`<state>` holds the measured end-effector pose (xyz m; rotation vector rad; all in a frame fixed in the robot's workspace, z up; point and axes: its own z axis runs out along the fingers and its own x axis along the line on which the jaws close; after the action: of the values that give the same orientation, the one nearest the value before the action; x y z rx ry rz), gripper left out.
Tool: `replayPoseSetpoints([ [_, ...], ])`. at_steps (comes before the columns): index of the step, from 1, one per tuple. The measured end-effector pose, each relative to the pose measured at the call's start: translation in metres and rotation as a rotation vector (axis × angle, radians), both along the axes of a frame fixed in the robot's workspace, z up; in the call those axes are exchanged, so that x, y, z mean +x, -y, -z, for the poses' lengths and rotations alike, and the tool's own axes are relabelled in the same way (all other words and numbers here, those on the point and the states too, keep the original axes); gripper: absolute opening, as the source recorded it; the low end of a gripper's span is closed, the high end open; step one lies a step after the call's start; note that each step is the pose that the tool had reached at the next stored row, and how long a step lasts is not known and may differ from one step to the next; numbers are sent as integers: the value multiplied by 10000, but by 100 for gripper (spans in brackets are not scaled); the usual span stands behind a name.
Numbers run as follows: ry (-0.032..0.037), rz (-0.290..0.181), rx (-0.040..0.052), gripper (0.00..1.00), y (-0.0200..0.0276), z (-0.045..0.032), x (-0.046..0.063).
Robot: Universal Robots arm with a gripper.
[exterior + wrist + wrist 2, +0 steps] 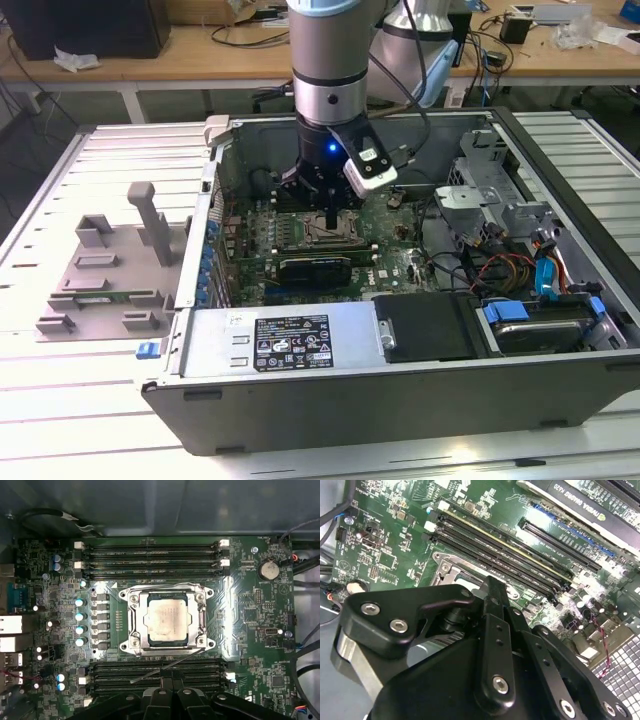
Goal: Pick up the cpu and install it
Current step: 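Install the second cpu locking lever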
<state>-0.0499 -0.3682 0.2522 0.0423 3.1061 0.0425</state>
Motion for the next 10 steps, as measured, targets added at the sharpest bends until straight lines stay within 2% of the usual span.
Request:
replayPoseSetpoints([
  [6, 2, -11, 0, 11, 0, 91, -6],
  [10, 2, -642, -26, 11, -4, 176, -24],
])
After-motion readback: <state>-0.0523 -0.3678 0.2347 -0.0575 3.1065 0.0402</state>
